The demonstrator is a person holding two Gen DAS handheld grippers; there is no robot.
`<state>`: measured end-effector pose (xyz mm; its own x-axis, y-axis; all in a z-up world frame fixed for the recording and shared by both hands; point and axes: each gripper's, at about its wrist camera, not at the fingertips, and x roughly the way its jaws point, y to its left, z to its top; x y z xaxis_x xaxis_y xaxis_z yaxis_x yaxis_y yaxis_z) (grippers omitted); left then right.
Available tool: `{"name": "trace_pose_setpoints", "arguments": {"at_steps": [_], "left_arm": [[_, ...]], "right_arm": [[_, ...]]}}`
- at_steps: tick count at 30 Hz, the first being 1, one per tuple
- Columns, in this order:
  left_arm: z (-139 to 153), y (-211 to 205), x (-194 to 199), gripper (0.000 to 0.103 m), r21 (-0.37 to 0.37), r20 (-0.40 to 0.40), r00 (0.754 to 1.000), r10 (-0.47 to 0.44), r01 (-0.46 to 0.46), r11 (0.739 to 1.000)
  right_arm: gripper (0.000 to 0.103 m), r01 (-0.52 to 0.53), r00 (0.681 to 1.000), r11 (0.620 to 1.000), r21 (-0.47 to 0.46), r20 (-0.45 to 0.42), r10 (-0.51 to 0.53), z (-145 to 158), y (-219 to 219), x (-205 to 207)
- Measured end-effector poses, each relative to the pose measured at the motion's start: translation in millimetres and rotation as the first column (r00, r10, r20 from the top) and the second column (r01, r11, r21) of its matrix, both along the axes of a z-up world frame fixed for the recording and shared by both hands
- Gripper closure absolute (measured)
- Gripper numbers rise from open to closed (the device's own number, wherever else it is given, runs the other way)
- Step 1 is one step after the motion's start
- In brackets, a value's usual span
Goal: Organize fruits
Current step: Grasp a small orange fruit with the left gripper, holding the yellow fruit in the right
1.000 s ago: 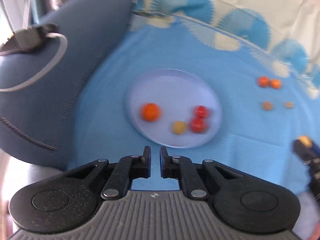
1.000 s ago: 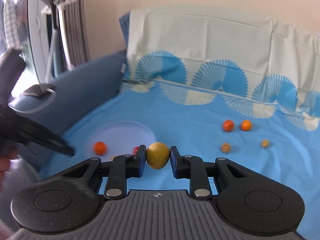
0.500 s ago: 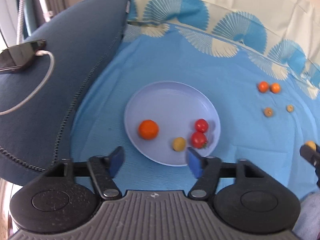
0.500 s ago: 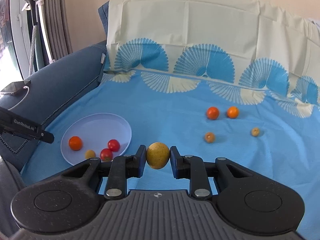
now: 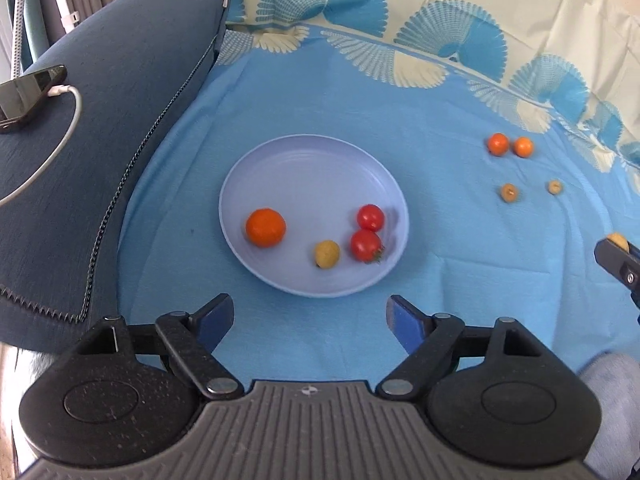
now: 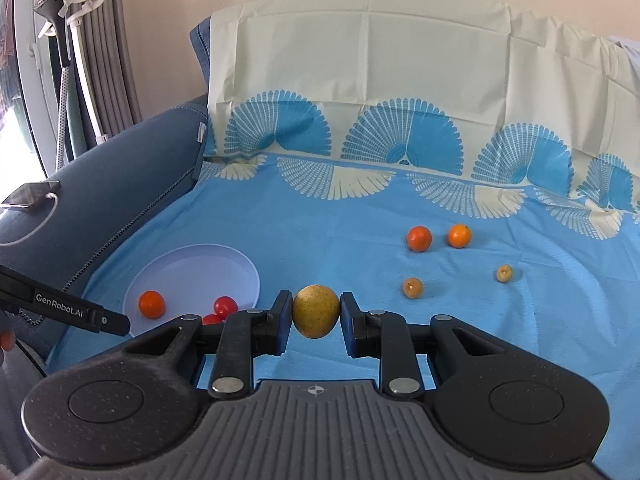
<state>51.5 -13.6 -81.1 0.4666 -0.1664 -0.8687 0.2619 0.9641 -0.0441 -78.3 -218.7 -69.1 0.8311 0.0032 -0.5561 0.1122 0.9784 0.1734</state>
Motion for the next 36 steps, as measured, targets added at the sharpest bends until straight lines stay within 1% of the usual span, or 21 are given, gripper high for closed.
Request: {"name": "trace_pose_setpoints", "arguments": {"at_steps": [2, 3, 4, 9, 12, 14, 20, 26, 30, 32, 36], "left_arm": [[7, 5, -14, 0.011, -0.008, 0.018, 1.000, -0.007, 0.007, 1.000], [10, 8, -23, 0.007, -0.011, 0.030, 1.000, -0.008, 0.009, 1.000], [14, 11, -31, 0.007, -0.014, 0.045, 0.999, -0.008, 0.009, 1.000], [32, 26, -67, 0.006, -0.032, 0.108, 0.994, -0.006, 0.010, 0.999], [44, 35, -89, 0.003, -0.045, 0.157, 0.988, 0.009, -0.002, 0.999], [53, 42, -103, 0.002, -0.056, 0.191, 0.981, 0.017, -0.007, 0.998], [71, 57, -129, 0.000, -0.075, 0.253, 0.967, 0.038, -0.019, 0.997], [80, 64, -134, 0.000, -0.084, 0.271, 0.962, 0.044, -0.021, 0.996], [86, 53, -126, 0.000, -0.086, 0.276, 0.961, 0.019, 0.005, 0.996], [90, 37, -117, 0.000, -0.080, 0.279, 0.960, -0.006, 0.030, 0.996], [93, -24, -88, 0.000, -0.047, 0.275, 0.957, -0.095, 0.112, 0.993]], "right_arm": [[0.076, 0.005, 1.000, 1.000, -0.002, 0.018, -0.005, 9, 3, -12], [0.076, 0.007, 1.000, 1.000, -0.002, 0.026, -0.007, 13, 5, -19], [0.076, 0.009, 0.999, 1.000, -0.003, 0.033, -0.009, 17, 8, -27], [0.076, 0.013, 0.997, 1.000, -0.022, 0.076, -0.012, 37, 23, -62], [0.076, 0.002, 0.995, 1.000, -0.028, 0.095, 0.000, 49, 33, -79], [0.076, -0.003, 0.994, 0.999, -0.036, 0.109, 0.007, 57, 39, -88], [0.076, -0.017, 0.988, 0.999, -0.039, 0.150, 0.022, 75, 55, -115], [0.076, -0.017, 0.985, 0.999, -0.051, 0.172, 0.026, 83, 63, -125], [0.076, 0.009, 0.984, 0.999, -0.054, 0.177, 0.001, 83, 54, -124], [0.076, 0.035, 0.984, 0.998, -0.054, 0.178, -0.025, 82, 42, -123], [0.076, 0.135, 0.979, 0.990, -0.043, 0.162, -0.126, 68, -3, -114]]}}
